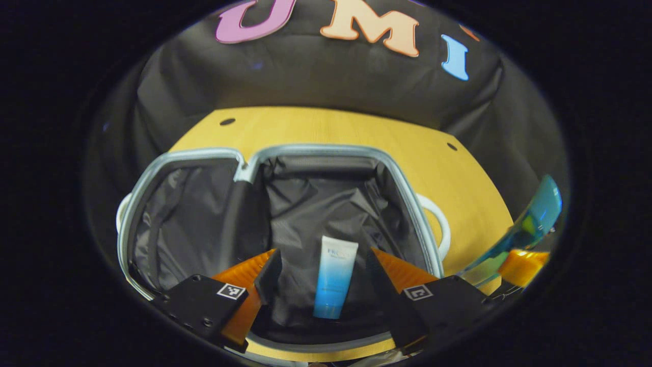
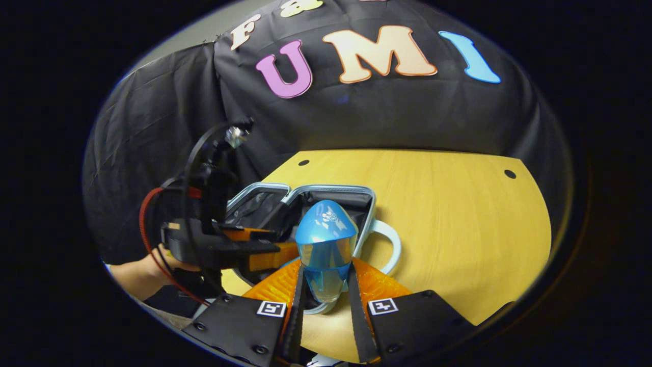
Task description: First open the suitcase, pack the skin care products into it, and then close the suitcase.
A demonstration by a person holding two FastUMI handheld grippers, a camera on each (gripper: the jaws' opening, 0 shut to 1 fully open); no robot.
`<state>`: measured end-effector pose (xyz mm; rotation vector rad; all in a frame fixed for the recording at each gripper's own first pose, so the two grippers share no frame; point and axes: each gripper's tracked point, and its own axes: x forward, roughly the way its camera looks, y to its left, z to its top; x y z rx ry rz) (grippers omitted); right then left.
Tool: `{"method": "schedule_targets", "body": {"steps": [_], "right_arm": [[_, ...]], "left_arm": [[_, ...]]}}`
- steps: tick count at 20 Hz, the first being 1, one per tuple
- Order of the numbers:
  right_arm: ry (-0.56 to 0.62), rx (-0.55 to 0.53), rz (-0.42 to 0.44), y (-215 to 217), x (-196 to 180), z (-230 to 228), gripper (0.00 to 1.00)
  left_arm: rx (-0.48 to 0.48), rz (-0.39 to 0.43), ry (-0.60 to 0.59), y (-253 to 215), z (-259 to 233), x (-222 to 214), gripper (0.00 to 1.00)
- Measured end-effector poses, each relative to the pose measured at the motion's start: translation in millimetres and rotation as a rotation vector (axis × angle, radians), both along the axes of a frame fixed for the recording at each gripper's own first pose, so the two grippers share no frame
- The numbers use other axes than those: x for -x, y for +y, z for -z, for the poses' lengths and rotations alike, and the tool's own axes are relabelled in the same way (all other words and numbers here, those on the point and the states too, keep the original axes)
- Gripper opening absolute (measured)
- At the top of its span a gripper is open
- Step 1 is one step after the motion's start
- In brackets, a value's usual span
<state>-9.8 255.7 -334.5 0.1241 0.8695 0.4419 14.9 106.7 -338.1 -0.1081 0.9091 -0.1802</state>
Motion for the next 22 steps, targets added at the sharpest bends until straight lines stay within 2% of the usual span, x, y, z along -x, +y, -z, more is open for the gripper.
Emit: {"method": "schedule_targets", "body": {"steps": [4,9,12,13,14,15,17,18,19,21,22], "right_arm": [[0.076,0.003,-0.013,25,5,29,0.44],[0.194,0.027,0.021,43,13,76,0.41],[0.201,0.031,0.040,56,6,86,0.44],[0.204,0.030,0.057,60,3,91,0.44],[0.209,0.031,0.079,62,-1,94,0.41],[0.209,0.035,0.110,64,-8,98,0.44],[0.213,0.045,0.145,66,-14,101,0.43],[0.195,0.052,0.157,66,-19,100,0.48],[0.176,0.037,0.160,69,-24,96,0.45],[0.122,0.035,0.171,71,-33,83,0.75],[0.094,0.046,0.175,70,-38,75,0.77]], "left_arm": [[0.047,-0.094,-0.055,38,-25,-3,0.94],[0.035,-0.198,-0.042,112,-30,10,0.94],[0.022,-0.256,-0.025,159,-28,17,0.94],[0.015,-0.277,-0.024,176,-28,18,0.90],[0.010,-0.296,-0.025,192,-29,18,0.94],[0.002,-0.315,-0.028,209,-30,18,0.94],[-0.016,-0.344,-0.035,241,-33,17,0.94],[-0.028,-0.357,-0.032,257,-33,18,0.94],[-0.039,-0.372,-0.032,274,-33,19,0.94],[-0.051,-0.399,-0.030,303,-33,17,0.94],[-0.060,-0.414,-0.030,318,-32,18,0.90]]}}
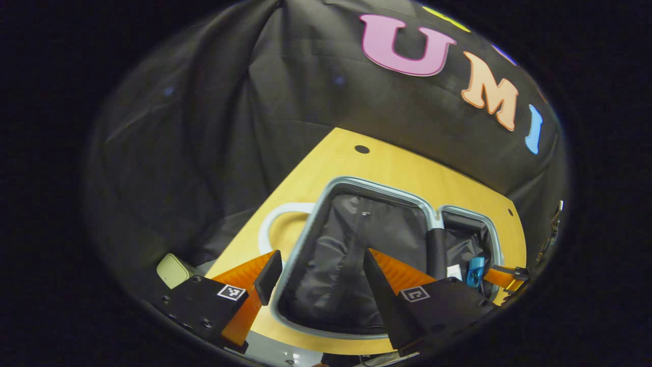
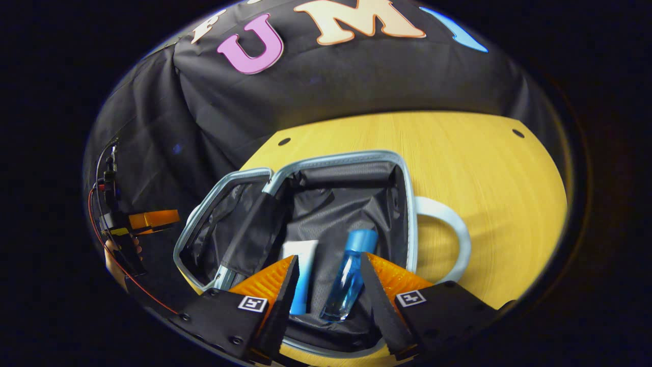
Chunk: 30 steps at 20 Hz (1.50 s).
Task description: First open the suitcase, pack the skin care products into it, and then close the suitcase.
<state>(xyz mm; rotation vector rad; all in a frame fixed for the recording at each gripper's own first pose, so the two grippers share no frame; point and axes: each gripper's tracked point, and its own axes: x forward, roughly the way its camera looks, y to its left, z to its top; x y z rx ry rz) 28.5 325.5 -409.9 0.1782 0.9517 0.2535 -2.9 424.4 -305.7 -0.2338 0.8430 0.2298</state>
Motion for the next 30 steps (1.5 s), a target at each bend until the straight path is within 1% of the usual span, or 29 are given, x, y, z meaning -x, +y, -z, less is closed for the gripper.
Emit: {"method": "schedule_targets", "body": {"steps": [1,3,6,9,12,13,14,15,16,18,19,21,22,23,25,28,30], "right_arm": [[-0.023,0.006,0.003,1,-2,-6,0.81],[-0.049,0.008,0.010,4,-6,-16,0.81],[-0.064,0.028,0.027,2,-5,-24,0.81],[-0.063,0.049,0.048,0,-4,-23,0.81],[-0.070,0.069,0.067,-4,-3,-26,0.81],[-0.074,0.074,0.074,-5,-3,-28,0.81],[-0.078,0.078,0.079,-6,-4,-30,0.81],[-0.084,0.081,0.084,-8,-4,-34,0.81],[-0.091,0.084,0.088,-11,-5,-37,0.81],[-0.111,0.092,0.088,-18,-3,-47,0.81],[-0.118,0.095,0.086,-19,-3,-49,0.81],[-0.131,0.100,0.088,-27,-4,-54,0.81],[-0.143,0.101,0.100,-33,-5,-58,0.81],[-0.160,0.090,0.112,-37,-6,-64,0.81],[-0.204,0.066,0.123,-44,-7,-75,0.81],[-0.221,0.056,0.090,-60,-4,-78,0.81],[-0.240,0.051,0.083,-78,-5,-84,0.82]], "left_arm": [[-0.005,-0.014,-0.002,13,2,-2,0.94],[-0.003,-0.044,0.003,36,7,-7,0.94],[0.031,-0.071,0.017,53,22,-15,0.94],[0.040,-0.076,0.070,70,48,-18,0.94],[0.085,-0.060,0.115,70,72,-23,0.94],[0.096,-0.051,0.134,71,80,-25,0.88],[0.100,-0.042,0.151,72,85,-24,0.86],[0.100,-0.031,0.170,73,90,-24,0.76],[0.086,-0.020,0.198,73,99,-25,0.75],[0.106,-0.001,0.224,64,107,-27,0.46],[0.119,0.008,0.218,56,108,-31,0.34],[0.085,0.004,0.240,58,105,-27,0.12],[0.076,-0.007,0.235,58,101,-30,0.11],[0.073,-0.018,0.217,57,93,-33,0.07],[0.056,-0.011,0.180,48,75,-36,0.01],[-0.048,0.009,0.117,45,33,-37,0.00],[-0.090,0.009,0.069,33,-2,-39,0.00]]}}
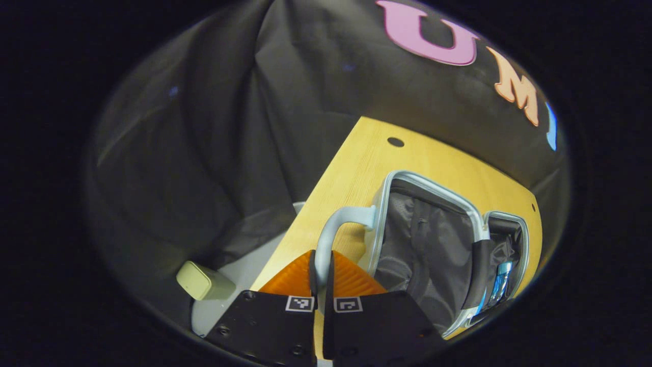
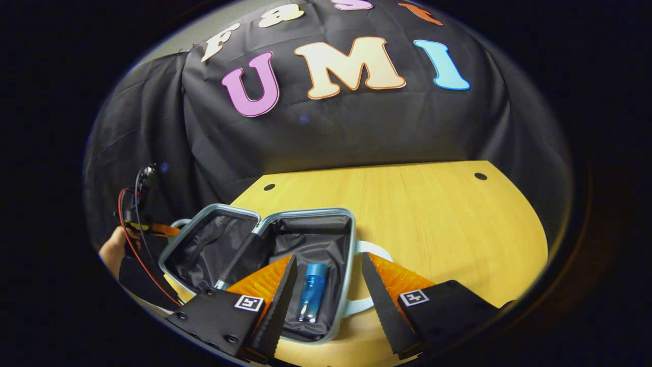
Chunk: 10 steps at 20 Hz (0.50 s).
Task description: First open the suitcase, pack the skin care products into it, and then close the suitcase.
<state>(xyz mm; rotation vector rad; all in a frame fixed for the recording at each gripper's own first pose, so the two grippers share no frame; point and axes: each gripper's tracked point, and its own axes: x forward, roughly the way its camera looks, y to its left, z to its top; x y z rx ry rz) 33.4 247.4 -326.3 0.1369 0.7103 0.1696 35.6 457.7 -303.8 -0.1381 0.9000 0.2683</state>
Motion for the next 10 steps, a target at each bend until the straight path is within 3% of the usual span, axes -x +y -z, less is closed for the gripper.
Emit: {"method": "schedule_targets", "body": {"steps": [5,10], "right_arm": [[-0.022,-0.015,-0.050,-37,6,-12,0.81],[-0.070,-0.039,-0.053,-66,-3,-35,0.81]], "left_arm": [[-0.029,0.003,-0.114,-41,-78,2,0.00],[-0.081,0.048,-0.166,-87,-119,4,0.00]]}}
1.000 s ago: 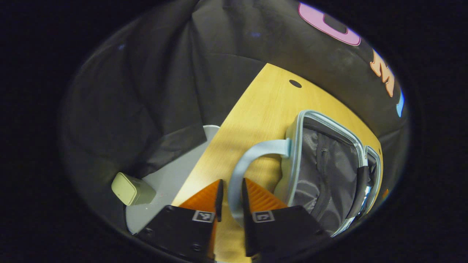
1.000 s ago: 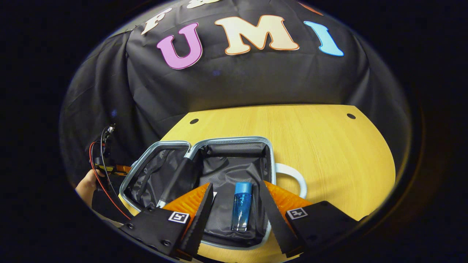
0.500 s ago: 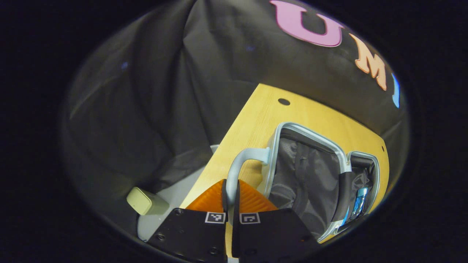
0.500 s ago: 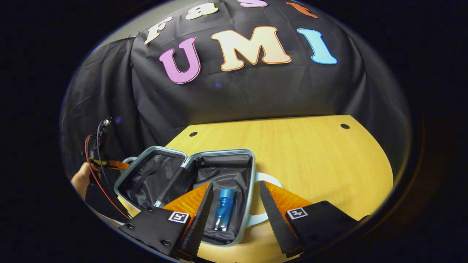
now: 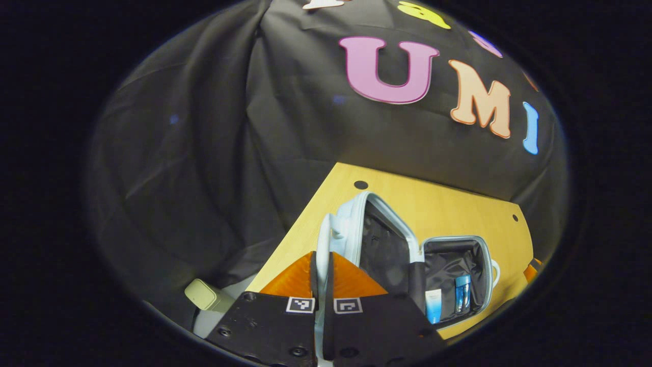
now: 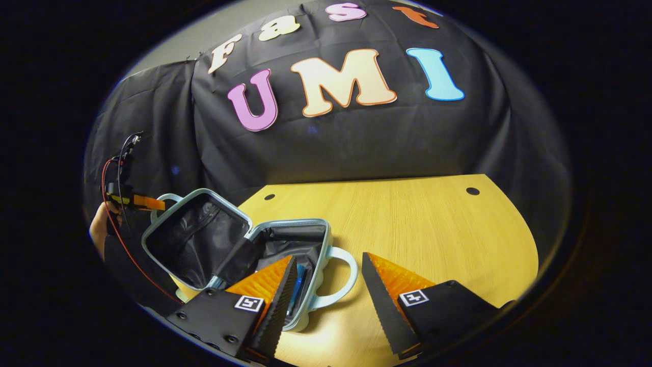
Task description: First open the suitcase, pack the skin care products into it, and then close the suitcase.
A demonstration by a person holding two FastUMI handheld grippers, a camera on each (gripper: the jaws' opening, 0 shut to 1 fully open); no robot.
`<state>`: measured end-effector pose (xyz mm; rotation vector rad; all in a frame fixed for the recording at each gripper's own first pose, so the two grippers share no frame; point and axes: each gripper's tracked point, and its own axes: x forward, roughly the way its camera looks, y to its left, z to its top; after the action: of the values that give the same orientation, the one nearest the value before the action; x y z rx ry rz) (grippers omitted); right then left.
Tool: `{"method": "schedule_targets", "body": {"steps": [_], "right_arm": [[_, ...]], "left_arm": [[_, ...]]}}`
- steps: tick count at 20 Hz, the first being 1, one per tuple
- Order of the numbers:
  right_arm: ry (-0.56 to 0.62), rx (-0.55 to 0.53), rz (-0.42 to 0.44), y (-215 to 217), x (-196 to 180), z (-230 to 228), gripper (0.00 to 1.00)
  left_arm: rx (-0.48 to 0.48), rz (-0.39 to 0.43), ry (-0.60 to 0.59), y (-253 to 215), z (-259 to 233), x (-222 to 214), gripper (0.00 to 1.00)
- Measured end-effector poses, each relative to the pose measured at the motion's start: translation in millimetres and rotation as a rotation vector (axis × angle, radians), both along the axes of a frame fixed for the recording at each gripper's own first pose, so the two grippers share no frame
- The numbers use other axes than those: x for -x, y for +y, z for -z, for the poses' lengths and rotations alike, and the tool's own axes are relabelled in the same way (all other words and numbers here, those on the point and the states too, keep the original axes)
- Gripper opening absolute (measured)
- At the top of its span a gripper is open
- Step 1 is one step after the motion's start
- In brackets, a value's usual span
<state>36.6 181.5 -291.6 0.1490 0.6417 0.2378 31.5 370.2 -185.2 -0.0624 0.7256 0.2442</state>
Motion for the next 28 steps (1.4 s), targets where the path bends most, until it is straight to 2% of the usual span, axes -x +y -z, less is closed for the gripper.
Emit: {"method": "schedule_targets", "body": {"steps": [6,13,20,22,28], "right_arm": [[-0.011,0.000,-0.014,-19,8,-6,0.81],[-0.028,0.005,-0.005,-37,13,-16,0.81],[-0.026,0.030,0.028,-65,33,-21,0.81],[-0.030,0.039,0.040,-72,36,-21,0.81],[-0.039,0.056,0.081,-101,46,-26,0.81]], "left_arm": [[-0.010,0.081,-0.071,-62,-37,-9,0.00],[0.040,0.243,-0.150,-146,-64,-25,0.00],[0.182,0.375,-0.201,-231,-67,-33,0.00],[0.211,0.390,-0.218,-251,-67,-37,0.00],[0.283,0.484,-0.189,-313,-57,-32,0.00]]}}
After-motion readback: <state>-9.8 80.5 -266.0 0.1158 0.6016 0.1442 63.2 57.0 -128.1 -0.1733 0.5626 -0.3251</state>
